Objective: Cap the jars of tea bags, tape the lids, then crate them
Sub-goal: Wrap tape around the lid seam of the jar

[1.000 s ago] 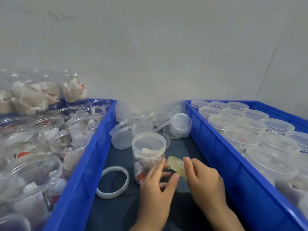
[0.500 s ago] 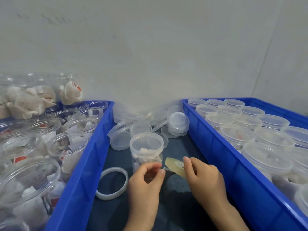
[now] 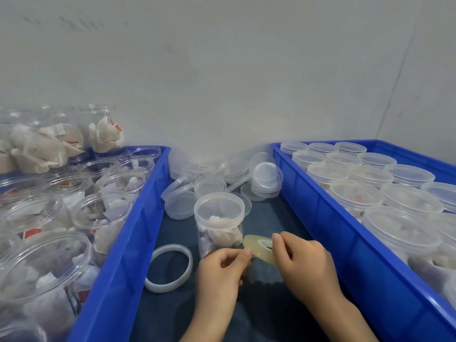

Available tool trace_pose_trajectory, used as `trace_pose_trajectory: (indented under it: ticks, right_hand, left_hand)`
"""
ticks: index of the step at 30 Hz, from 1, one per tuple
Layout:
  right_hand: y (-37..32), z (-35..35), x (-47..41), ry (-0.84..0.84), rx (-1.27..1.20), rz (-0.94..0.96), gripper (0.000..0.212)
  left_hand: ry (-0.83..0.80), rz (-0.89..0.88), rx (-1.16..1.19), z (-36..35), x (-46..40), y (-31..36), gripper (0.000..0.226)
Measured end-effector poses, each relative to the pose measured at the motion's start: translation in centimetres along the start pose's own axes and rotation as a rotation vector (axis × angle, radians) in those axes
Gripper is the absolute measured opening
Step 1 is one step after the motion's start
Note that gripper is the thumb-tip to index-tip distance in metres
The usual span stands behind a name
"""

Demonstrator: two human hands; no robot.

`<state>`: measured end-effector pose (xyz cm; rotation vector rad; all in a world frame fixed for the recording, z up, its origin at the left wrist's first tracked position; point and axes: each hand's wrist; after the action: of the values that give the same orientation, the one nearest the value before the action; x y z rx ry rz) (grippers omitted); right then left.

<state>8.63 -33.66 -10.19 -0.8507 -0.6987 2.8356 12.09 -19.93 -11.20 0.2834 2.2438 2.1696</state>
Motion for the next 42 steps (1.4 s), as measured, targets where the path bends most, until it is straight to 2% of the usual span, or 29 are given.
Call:
trace_pose_trajectory:
  ticks: [6,12,15,20,22,24,28,30,33,35,38,42]
  right_hand:
    - [0.1,-0.1,-0.1,0.026,-0.022,-0.027,0.043]
    - [0.4,0.0,-0.3,0.07,-0.004,-0.099,0.043]
    - [0.2,0.2,-0.4,-0.062,0.027,-0.071,0.047]
    - [1.1,1.8,-1.0,-0.382,0.075,-0.008,0.073]
    - [1.7,2.4,-1.1,-0.468,0.04,-0.026,0.07]
    - [1.7,2.6,-1.0,-0.523,0.039,-0.018,0.068]
    - [1.5,2.1,-1.0,-0.526,0.134,-0.017,0.071]
    - [1.6,2.1,-1.2,-0.487,0.075,-0.087,0.065]
    - [1.7,2.1,-1.4,-0.254,0.057,-0.168,0.069]
    - [1.7,2.0,-1.3,-0.103,0.12,-0.18,0.078]
    - [1.2,1.9,-1.2,0.043,0.195,-0.081,0.074]
    - [0.7,1.8,-1.0,0.066,0.166,-0.018,0.076]
  left_hand:
    - [0.034,-0.151,-0.037,0.4,0.1,0.5,0.022]
    - [-0.053,-0.201,-0.064,0.4,0.5,0.6,0.025]
    - [0.014,-0.245,-0.098,0.5,0.5,0.3,0.025]
    - [0.151,-0.358,-0.19,0.8,0.3,0.4,0.022]
    - [0.223,-0.405,-0.22,1.0,0.1,0.4,0.023]
    - [0.289,-0.451,-0.238,1.0,0.0,0.4,0.023]
    - [0.363,-0.532,-0.16,0.1,0.7,0.2,0.023]
    - [0.366,-0.642,-0.131,-0.1,1.3,0.4,0.021]
    - [0.354,-0.751,-0.126,-0.1,1.9,0.7,0.017]
    - [0.374,-0.629,-0.053,-0.1,1.8,0.7,0.023]
    - [0.355,-0.354,0.09,0.2,1.1,1.1,0.026]
    - [0.321,-0.268,0.24,0.8,0.2,1.7,0.028]
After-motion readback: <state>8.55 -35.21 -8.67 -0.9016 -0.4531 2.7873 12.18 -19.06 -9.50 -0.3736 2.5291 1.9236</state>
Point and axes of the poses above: each hand's wrist, its own x-axis away from the middle knuckle, its own z-axis out of the back of the hand, y = z × x, and after that the axes turned 6 degrees about z, right-handed
